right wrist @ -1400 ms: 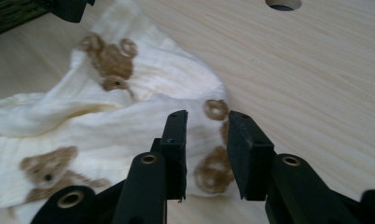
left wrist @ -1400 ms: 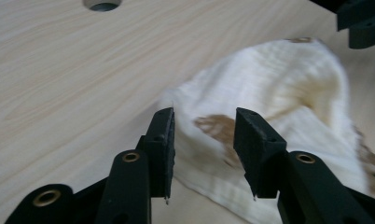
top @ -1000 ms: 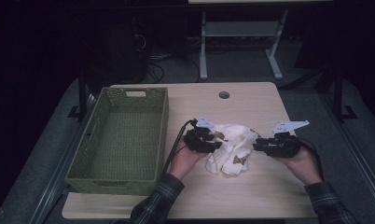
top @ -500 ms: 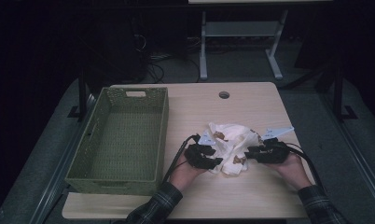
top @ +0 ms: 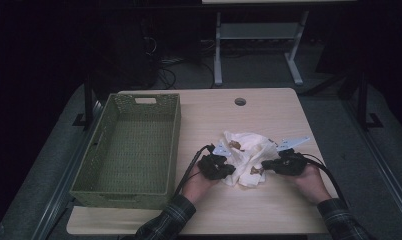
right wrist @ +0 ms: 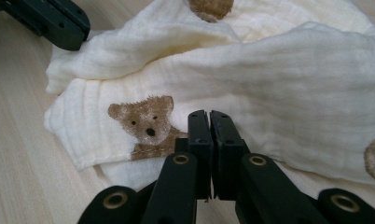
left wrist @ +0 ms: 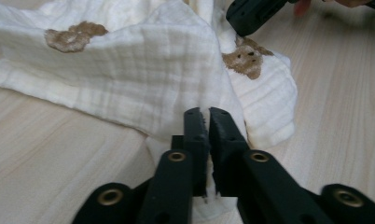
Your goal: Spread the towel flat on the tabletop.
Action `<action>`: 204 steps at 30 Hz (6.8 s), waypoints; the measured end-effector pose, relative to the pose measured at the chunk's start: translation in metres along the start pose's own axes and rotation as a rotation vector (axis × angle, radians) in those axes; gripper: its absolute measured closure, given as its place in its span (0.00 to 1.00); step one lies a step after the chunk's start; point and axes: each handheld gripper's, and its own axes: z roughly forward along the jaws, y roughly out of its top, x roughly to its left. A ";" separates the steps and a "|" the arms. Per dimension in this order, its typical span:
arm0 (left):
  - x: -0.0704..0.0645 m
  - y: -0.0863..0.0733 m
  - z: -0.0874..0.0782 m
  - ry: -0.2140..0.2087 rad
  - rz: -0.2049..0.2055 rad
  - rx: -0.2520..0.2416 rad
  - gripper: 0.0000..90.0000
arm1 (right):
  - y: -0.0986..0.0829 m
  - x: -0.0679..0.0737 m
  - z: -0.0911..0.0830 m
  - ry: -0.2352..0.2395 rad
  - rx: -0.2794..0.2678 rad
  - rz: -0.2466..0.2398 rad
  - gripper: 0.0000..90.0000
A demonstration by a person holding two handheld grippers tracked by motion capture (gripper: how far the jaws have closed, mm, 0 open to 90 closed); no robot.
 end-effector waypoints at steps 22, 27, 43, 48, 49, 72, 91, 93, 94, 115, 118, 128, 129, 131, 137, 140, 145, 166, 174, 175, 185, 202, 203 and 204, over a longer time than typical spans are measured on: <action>0.005 0.003 -0.005 0.001 -0.024 -0.039 0.95 | 0.000 -0.006 -0.028 -0.007 -0.094 -0.016 0.95; -0.002 0.003 0.009 0.001 -0.011 -0.044 0.66 | -0.001 -0.007 -0.027 -0.015 -0.085 -0.012 0.96; 0.004 0.009 -0.005 0.029 -0.020 -0.085 0.98 | -0.003 -0.012 -0.046 -0.050 -0.120 -0.019 0.96; 0.015 0.009 -0.022 0.108 -0.066 -0.137 0.97 | -0.009 -0.022 -0.060 -0.089 -0.147 0.002 0.97; 0.018 0.008 -0.024 0.121 -0.070 -0.136 0.97 | -0.010 -0.024 -0.062 -0.097 -0.144 0.006 0.97; 0.034 0.019 -0.019 0.231 -0.128 -0.157 0.95 | -0.028 -0.079 -0.054 -0.237 -0.007 0.086 0.97; 0.004 0.011 -0.035 0.189 -0.043 -0.072 0.64 | -0.024 -0.014 -0.053 -0.080 -0.020 -0.010 0.77; 0.002 0.007 -0.035 0.185 -0.035 -0.057 0.64 | -0.024 -0.012 -0.042 -0.077 0.034 -0.022 0.75; 0.001 0.005 -0.034 0.180 -0.033 -0.055 0.63 | -0.024 -0.012 -0.037 -0.079 0.055 -0.030 0.75; 0.006 0.000 -0.023 0.172 -0.030 -0.044 0.63 | 0.024 -0.036 -0.027 -0.034 -0.059 -0.017 0.97; 0.007 -0.001 -0.023 0.174 -0.030 -0.039 0.63 | 0.030 -0.045 -0.022 -0.054 -0.058 -0.011 0.96; 0.009 -0.002 -0.021 0.178 -0.033 -0.045 0.63 | 0.025 -0.086 -0.015 -0.129 -0.088 0.081 0.83; 0.009 -0.002 -0.021 0.178 -0.033 -0.045 0.63 | 0.025 -0.085 -0.020 -0.135 -0.100 0.072 0.83; 0.009 -0.002 -0.021 0.180 -0.033 -0.046 0.63 | 0.024 -0.083 -0.026 -0.131 -0.110 0.072 0.83; 0.008 -0.001 -0.022 0.182 -0.029 -0.048 0.63 | 0.012 -0.063 -0.044 -0.105 -0.110 0.019 0.85; 0.008 -0.001 -0.022 0.182 -0.026 -0.046 0.63 | 0.013 -0.057 -0.029 -0.111 -0.057 -0.018 0.83; 0.007 0.000 -0.024 0.178 -0.027 -0.057 0.63 | 0.013 -0.067 -0.009 -0.129 -0.001 -0.001 0.81; -0.002 0.002 -0.001 0.115 0.027 0.042 0.66 | 0.009 -0.073 -0.017 -0.142 0.000 0.026 0.98; 0.026 -0.001 -0.008 0.253 -0.056 0.002 0.67 | -0.002 -0.083 -0.038 -0.173 -0.039 0.073 0.98; 0.026 -0.001 -0.008 0.253 -0.056 0.002 0.67 | -0.002 -0.083 -0.038 -0.173 -0.039 0.073 0.98; 0.033 -0.002 -0.013 0.343 -0.110 -0.011 0.69 | -0.017 -0.085 -0.065 -0.198 -0.065 0.093 0.98; -0.010 0.005 0.011 0.199 0.054 0.028 0.76 | -0.027 -0.081 -0.073 -0.181 -0.061 0.100 0.98; -0.009 0.005 0.012 0.210 0.055 0.028 0.75 | -0.027 -0.081 -0.072 -0.180 -0.059 0.100 0.98; -0.007 0.005 0.014 0.213 0.063 0.038 0.75 | -0.027 -0.082 -0.072 -0.178 -0.057 0.098 0.98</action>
